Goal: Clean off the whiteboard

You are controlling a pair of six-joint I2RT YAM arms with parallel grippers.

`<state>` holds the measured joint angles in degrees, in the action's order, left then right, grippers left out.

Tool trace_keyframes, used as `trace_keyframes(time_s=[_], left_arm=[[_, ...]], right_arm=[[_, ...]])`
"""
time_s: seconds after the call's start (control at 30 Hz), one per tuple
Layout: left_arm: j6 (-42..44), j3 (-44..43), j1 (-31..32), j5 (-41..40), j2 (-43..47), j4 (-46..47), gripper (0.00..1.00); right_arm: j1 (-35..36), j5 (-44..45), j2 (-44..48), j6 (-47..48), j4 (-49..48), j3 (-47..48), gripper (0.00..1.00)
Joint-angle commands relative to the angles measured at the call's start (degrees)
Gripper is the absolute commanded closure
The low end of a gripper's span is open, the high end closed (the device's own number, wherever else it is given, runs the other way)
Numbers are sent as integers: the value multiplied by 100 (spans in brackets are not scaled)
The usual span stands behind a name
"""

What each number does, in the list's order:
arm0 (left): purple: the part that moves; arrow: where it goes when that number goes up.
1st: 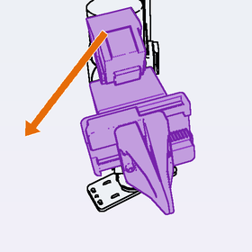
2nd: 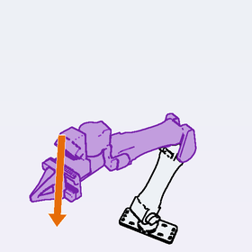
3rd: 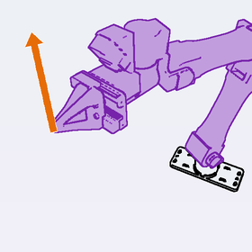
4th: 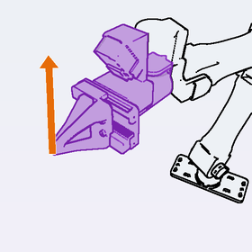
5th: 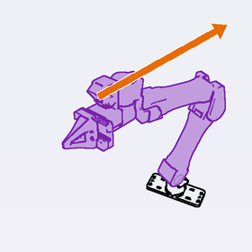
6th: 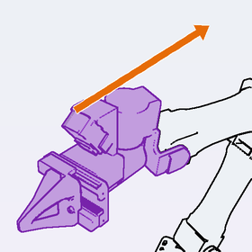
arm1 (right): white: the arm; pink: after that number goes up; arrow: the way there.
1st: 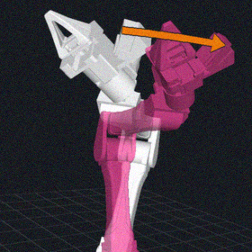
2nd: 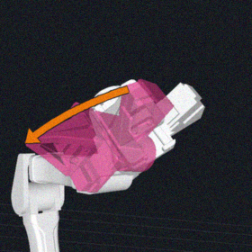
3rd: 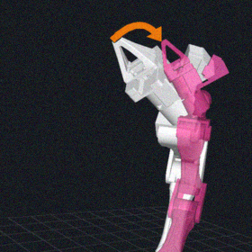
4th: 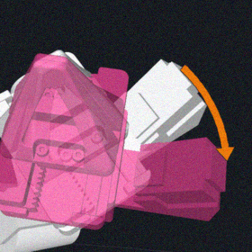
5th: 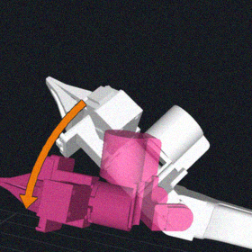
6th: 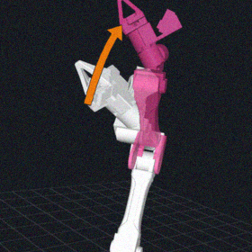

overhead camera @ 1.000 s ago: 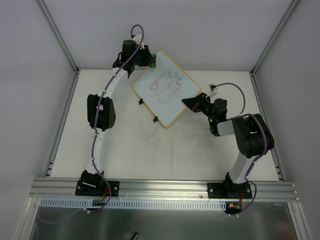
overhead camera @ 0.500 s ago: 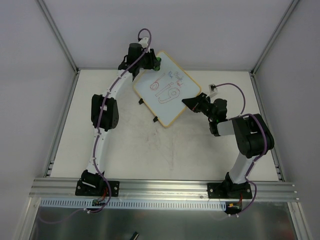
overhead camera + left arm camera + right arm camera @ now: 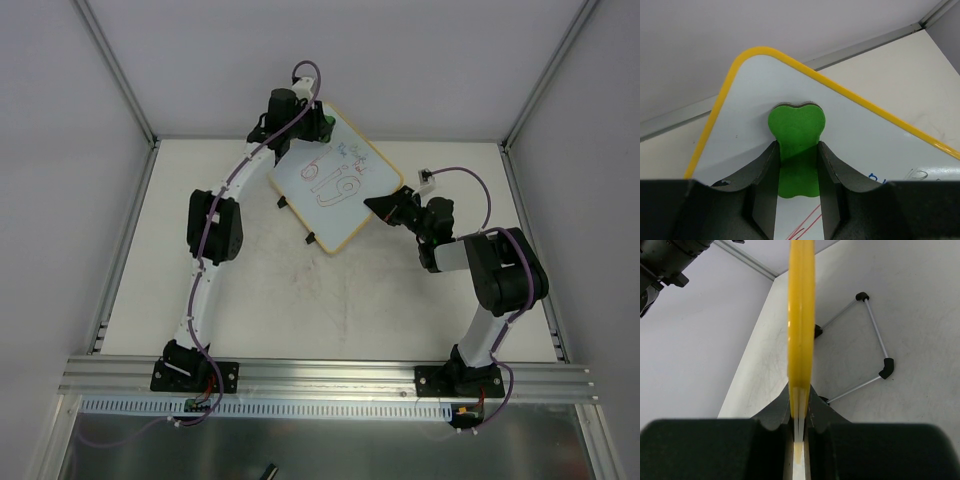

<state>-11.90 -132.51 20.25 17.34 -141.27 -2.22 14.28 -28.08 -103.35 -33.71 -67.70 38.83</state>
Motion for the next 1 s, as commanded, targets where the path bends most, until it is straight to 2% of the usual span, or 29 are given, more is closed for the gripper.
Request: trace_keyframes(time_s=[0.0, 0.37, 0.8, 0.97], left_arm=[[407, 243, 418, 173, 434, 28, 100], [1304, 1130, 954, 129, 1110, 195, 100], [1217, 1447, 964, -258, 1199, 450, 100], [725, 1386, 735, -47, 1120, 485, 100]], right_arm=[[127, -295, 8, 506, -76, 72, 100], [136, -304, -1, 506, -76, 81, 100], [127, -330, 25, 506, -76, 72, 100], [136, -330, 43, 506, -76, 63, 100]])
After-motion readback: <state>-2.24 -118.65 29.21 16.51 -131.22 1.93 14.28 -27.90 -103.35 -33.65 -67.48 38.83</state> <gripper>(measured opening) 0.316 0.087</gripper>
